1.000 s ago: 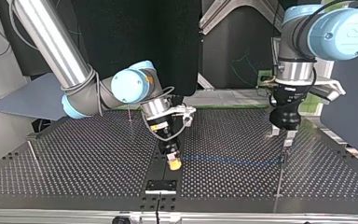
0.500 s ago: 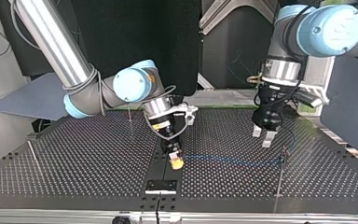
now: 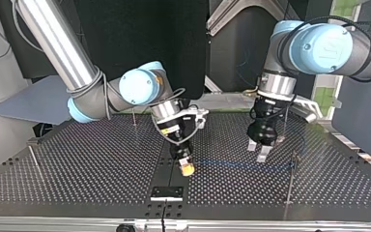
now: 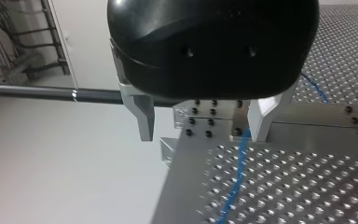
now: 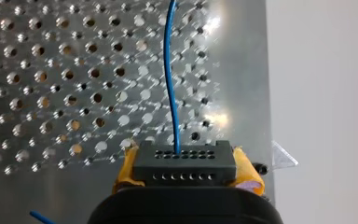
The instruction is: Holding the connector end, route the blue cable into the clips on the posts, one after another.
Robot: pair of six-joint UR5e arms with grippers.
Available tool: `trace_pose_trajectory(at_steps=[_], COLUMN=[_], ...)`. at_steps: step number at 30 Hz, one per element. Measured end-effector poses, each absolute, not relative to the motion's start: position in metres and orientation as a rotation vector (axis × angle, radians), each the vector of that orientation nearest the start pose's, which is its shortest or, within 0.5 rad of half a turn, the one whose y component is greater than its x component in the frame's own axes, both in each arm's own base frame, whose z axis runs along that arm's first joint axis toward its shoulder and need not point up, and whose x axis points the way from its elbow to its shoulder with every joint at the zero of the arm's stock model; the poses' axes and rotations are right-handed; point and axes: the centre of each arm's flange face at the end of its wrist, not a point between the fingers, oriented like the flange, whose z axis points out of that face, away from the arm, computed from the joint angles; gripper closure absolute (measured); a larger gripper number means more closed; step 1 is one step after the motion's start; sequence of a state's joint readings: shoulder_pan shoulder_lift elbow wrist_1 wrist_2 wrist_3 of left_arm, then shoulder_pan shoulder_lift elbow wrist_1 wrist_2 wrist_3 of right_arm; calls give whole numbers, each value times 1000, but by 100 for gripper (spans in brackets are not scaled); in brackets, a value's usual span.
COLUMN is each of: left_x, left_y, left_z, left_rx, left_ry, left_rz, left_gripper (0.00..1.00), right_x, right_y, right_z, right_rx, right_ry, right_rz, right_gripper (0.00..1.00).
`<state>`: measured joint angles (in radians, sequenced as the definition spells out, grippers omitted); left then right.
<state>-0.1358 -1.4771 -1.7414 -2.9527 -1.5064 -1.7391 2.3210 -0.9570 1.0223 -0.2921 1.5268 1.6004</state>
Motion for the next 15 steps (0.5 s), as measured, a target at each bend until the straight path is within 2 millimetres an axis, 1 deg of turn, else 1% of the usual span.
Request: trace_pose_trajectory(at_steps=[7, 10, 15], left_x=[445, 451, 461], left_y=[-204, -205, -206], left_z=[458, 454, 456], left_rx=[17, 8, -16], left_ry=[1490, 1498, 1488], left_rz=[-299, -297, -290], left_gripper=[1, 1, 1], right_x=[620, 621, 623], right_y=[-455, -453, -451], right_z=[414, 414, 414], right_rx=[1531, 1533, 1535], right_ry=[-634, -632, -629], right_rz=[1955, 1958, 1961], right_gripper=[100, 100, 100])
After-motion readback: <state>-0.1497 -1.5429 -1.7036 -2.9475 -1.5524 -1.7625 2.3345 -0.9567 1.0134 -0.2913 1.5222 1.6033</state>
